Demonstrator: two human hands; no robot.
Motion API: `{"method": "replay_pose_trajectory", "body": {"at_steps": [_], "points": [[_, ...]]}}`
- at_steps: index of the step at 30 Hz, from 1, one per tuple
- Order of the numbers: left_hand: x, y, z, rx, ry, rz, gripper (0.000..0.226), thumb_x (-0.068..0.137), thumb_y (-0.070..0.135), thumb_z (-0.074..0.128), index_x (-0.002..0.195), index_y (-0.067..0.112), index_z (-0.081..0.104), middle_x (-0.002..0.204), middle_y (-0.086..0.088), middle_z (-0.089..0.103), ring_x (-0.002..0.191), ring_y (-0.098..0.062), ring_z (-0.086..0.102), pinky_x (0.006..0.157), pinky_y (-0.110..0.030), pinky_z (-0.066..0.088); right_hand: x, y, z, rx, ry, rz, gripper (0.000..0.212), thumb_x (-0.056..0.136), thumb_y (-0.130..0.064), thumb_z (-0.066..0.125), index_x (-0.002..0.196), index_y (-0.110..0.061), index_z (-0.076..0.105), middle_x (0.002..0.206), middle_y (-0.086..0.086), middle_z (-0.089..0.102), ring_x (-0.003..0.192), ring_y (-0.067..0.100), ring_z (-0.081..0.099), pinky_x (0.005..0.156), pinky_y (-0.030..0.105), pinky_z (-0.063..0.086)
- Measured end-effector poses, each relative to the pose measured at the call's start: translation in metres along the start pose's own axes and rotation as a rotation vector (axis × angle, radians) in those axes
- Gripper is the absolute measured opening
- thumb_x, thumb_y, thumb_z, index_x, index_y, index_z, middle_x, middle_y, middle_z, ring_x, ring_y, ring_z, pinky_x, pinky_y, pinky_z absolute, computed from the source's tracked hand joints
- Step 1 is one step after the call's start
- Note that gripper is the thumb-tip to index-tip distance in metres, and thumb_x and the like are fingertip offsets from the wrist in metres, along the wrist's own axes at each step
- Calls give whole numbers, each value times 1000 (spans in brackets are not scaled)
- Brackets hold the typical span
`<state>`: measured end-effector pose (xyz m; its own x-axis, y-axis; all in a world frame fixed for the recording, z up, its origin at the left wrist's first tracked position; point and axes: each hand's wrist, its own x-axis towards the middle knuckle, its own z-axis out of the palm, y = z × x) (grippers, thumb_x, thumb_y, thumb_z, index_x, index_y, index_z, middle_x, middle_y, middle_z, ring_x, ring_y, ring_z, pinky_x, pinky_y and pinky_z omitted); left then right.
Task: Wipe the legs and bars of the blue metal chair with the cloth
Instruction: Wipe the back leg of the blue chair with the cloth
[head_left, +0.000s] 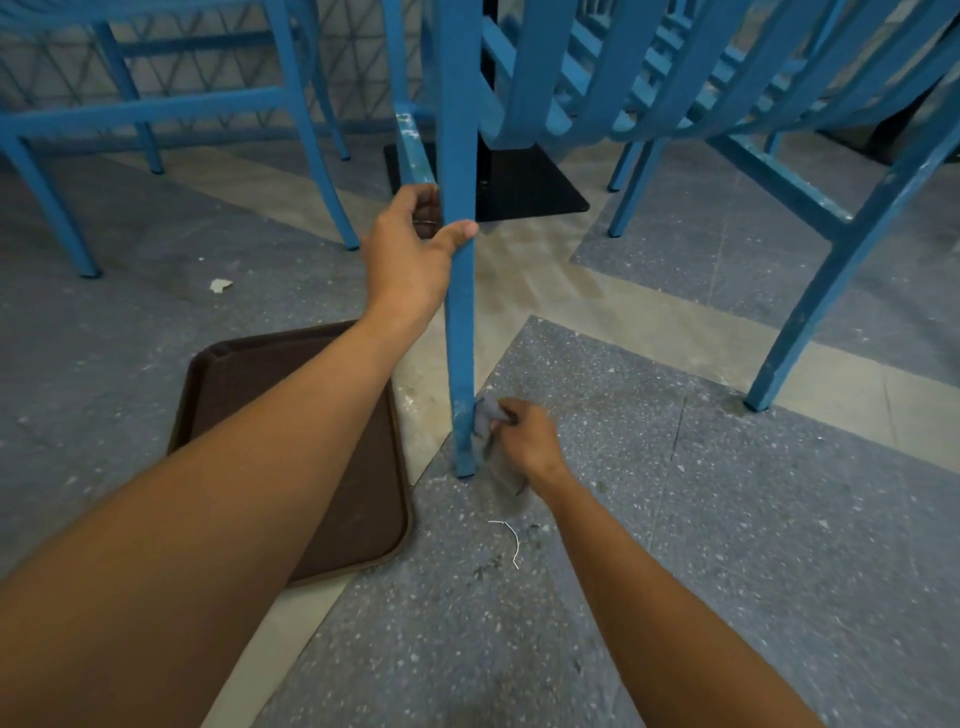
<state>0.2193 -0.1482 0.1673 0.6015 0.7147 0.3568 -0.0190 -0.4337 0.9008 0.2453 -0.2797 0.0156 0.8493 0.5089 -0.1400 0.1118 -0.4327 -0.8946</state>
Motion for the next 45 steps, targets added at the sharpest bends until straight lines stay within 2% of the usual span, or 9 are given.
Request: {"method": "replay_pose_trajectory", "body": {"at_steps": [4,9,11,15,19,30,37,40,45], "points": [[1,-1,-1,-5,-8,-2,33,79,20,71,108,14,58,99,7,61,92,-8,59,83,-19,51,-9,2,-4,-9,216,-149,20,89,2,48,99,-4,64,84,4,64,69,9,55,55,7,42],[2,-5,-1,-29,1,11,33,77,21,73,106,15,58,97,8,61,93,-9,61,82,-19,50,-9,0,14,-203,405,-688,27,85,-6,53,106,0,68,109,15,68,98,18,65,87,28,51],[3,-7,-1,-42,-7,12,34,77,21,73,107,15,58,98,7,62,93,-9,61,84,-21,51,0,5,22,-369,387,-843,28,82,-1,57,108,1,67,116,18,65,105,25,64,85,33,54],[4,-10,-1,-57,-6,27,38,77,21,73,111,12,58,99,7,61,90,-6,58,81,-14,49,5,16,34,-614,316,-879,52,64,16,73,113,3,63,122,21,61,110,35,60,70,38,58],[3,-12,1,-61,11,61,38,76,20,74,110,10,59,96,7,61,86,-4,57,77,-10,47,3,24,37,-704,268,-866,60,61,17,75,117,4,60,125,22,58,113,36,57,73,37,56],[4,-15,2,-68,16,73,39,76,21,74,110,10,59,101,4,63,89,-6,58,77,-8,46,-6,42,34,-877,90,-812,64,48,20,79,108,4,65,114,22,65,100,37,64,57,40,59],[5,-16,0,-76,-2,66,37,76,20,75,108,10,59,92,9,58,78,1,53,70,-2,42,-17,36,18,-907,-18,-779,46,56,13,77,99,-2,70,98,16,71,83,33,69,61,39,58],[6,-18,-1,-97,-19,76,35,76,18,75,106,9,59,86,14,55,75,6,52,69,-1,41,-19,24,6,-920,18,-898,35,64,10,73,97,-2,70,91,12,70,74,29,62,59,36,55],[4,-19,-1,-130,-9,89,36,76,17,75,107,8,60,93,7,60,79,1,54,73,-6,45,-6,-17,8,-1011,148,-1303,19,85,0,55,99,3,67,92,15,64,83,25,46,68,33,41]]}}
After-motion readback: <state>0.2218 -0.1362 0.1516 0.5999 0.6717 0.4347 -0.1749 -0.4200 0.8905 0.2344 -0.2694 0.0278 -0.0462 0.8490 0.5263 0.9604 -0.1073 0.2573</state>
